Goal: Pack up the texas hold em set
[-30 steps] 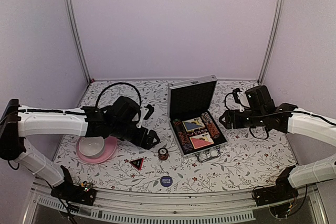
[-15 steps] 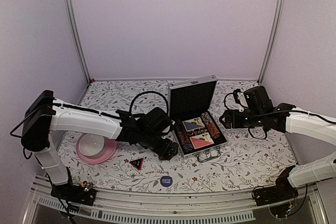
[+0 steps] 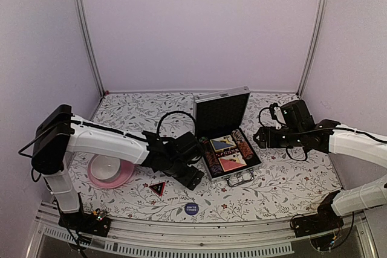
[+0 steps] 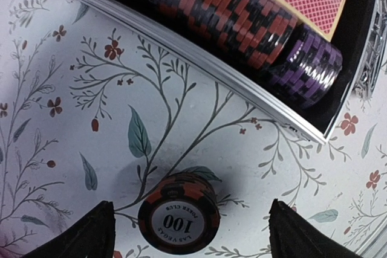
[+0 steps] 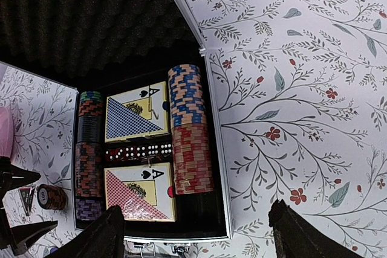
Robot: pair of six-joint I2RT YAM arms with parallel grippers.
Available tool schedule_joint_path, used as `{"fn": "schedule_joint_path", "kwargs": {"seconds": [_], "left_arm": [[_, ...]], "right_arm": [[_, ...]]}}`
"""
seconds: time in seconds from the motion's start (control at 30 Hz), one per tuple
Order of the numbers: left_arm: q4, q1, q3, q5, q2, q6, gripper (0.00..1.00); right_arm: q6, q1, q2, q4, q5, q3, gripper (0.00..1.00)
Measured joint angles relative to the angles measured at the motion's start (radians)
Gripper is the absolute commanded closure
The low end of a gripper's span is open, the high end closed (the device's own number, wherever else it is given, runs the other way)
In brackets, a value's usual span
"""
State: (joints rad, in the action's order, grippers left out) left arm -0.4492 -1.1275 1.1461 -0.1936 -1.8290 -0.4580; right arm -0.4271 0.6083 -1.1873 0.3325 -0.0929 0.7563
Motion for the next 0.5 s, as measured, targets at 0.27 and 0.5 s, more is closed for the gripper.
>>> {"fn": "schedule_joint_path", "kwargs": {"seconds": [0.27, 0.5], "left_arm": [[-0.005, 0.0, 0.0, -0.008, -0.011, 0.0, 0.23], [-0.013, 0.0, 0.0, -0.023, -0.021, 0.0, 0.27]], "right_arm": [[-0.003, 0.0, 0.0, -0.002, 0.0, -0.004, 0.16], [-0.003, 0.0, 0.001, -0.003, 0.0, -0.004, 0.16]]}}
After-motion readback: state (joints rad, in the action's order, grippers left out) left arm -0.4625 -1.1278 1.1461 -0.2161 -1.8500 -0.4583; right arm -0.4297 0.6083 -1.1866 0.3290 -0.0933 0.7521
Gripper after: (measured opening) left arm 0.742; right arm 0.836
